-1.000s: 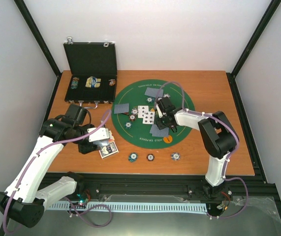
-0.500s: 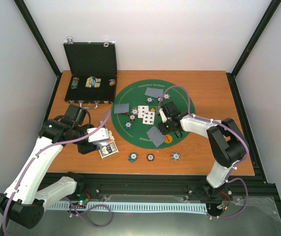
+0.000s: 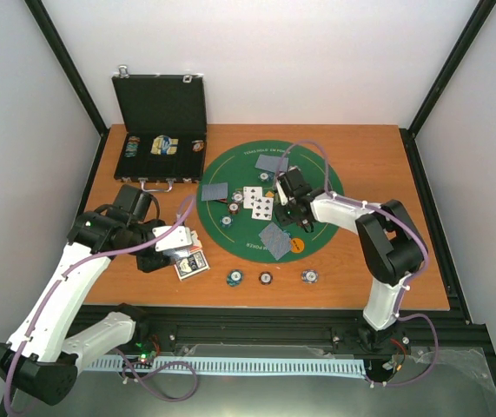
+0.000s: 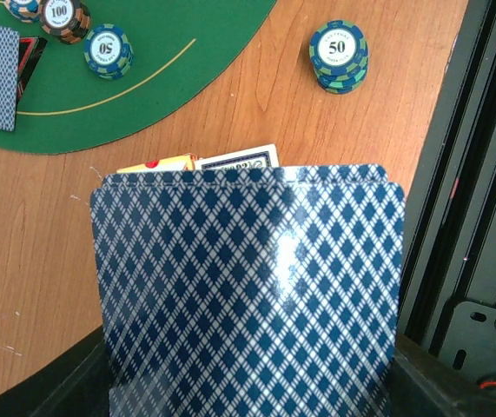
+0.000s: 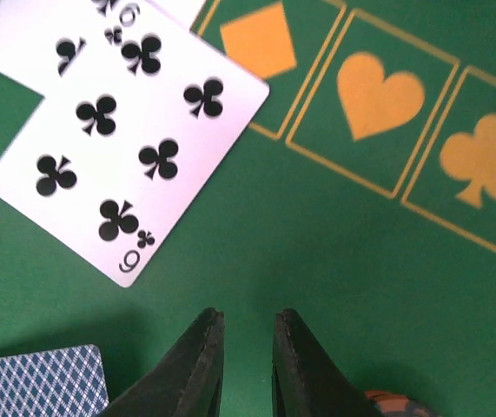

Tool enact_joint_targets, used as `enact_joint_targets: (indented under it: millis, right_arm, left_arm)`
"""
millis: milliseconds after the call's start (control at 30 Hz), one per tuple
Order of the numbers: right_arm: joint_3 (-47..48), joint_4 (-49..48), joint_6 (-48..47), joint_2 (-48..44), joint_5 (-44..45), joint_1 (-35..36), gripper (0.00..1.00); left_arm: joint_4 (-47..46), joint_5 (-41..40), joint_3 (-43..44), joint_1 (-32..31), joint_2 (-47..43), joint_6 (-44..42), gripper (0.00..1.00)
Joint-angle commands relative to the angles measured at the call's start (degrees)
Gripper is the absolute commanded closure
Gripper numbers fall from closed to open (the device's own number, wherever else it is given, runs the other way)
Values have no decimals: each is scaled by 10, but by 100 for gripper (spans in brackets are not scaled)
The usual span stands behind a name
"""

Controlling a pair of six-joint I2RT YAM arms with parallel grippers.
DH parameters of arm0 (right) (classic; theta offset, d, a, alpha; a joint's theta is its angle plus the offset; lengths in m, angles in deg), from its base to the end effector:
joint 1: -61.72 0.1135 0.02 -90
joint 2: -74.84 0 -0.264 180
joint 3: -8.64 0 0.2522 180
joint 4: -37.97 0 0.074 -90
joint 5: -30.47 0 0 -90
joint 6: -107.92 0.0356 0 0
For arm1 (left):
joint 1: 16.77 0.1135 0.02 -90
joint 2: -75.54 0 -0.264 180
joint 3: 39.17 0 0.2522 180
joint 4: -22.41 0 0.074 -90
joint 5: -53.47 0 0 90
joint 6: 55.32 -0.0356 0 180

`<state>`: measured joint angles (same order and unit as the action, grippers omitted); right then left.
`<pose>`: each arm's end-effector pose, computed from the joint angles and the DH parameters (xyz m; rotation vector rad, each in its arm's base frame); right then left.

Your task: Distribute texas hold em gaming equipment

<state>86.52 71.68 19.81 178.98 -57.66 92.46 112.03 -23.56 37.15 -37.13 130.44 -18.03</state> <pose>0.3147 0.1858 0.1630 -0.6429 2.5454 0.1567 0.1316 -0.0574 0.3207 1.6615 2.1428 -0.1505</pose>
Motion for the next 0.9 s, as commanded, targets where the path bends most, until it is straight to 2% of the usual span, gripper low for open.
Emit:
enact_joint_targets:
  millis: [0, 500, 667, 767, 867]
  right_arm:
    - [-12, -12, 12, 9, -3, 13, 83]
    - [-109, -25, 35, -64, -5, 77, 85]
    - [-89, -4, 26, -72, 11, 84, 84]
    - [-54, 12, 23, -53, 37, 76, 84]
    - [-17, 12, 23, -30, 25, 70, 83]
  left_arm:
    - [-2, -7, 1, 1, -11, -15, 84]
    - [0, -3, 7, 1, -8, -13, 84]
    - [3, -3, 6, 0, -10, -14, 84]
    - [3, -3, 5, 1, -11, -14, 84]
    - [2, -4, 5, 0, -12, -14, 84]
